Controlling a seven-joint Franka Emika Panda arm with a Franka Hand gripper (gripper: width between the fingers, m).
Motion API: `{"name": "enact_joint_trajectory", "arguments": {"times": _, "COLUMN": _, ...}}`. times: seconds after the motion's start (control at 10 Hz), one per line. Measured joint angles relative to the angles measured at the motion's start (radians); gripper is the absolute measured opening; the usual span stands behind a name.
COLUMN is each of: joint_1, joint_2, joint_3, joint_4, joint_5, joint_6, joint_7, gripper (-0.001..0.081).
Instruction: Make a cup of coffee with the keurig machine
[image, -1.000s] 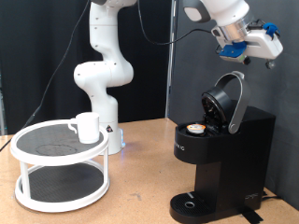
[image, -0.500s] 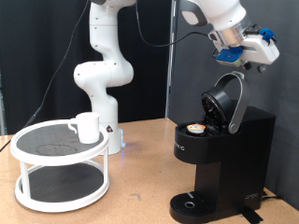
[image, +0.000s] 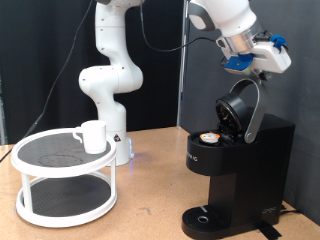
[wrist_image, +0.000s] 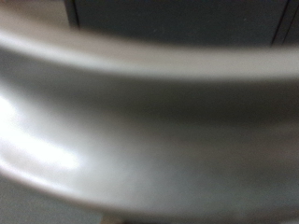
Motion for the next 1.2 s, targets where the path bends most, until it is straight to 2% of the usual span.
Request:
{"name": "enact_joint_trajectory", "arguments": {"times": 0.4, "joint_1": -0.017, "joint_2": -0.048, "joint_3": -0.004, "joint_4": -0.049, "joint_5": 0.0, "joint_6": 0.004, "joint_7": -0.033, "gripper": 0.0001}}
{"name": "enact_joint_trajectory", "arguments": {"times": 0.7, "joint_1": -0.034, "joint_2": -0.072, "joint_3": -0.006, "joint_4": -0.078, "joint_5": 0.0, "joint_6": 0.047, "joint_7": -0.034, "gripper": 0.0}}
{"name": "enact_joint_trajectory", "arguments": {"times": 0.9, "joint_1": -0.05, "joint_2": -0.079, "joint_3": -0.016, "joint_4": -0.083, "joint_5": 0.001, "joint_6": 0.068, "joint_7": -0.032, "gripper": 0.0}}
{"name": "enact_joint_trajectory", "arguments": {"times": 1.2, "joint_1": -0.08, "joint_2": -0.092, "joint_3": -0.042, "joint_4": -0.086, "joint_5": -0.014, "joint_6": 0.039, "joint_7": -0.048, "gripper": 0.0}}
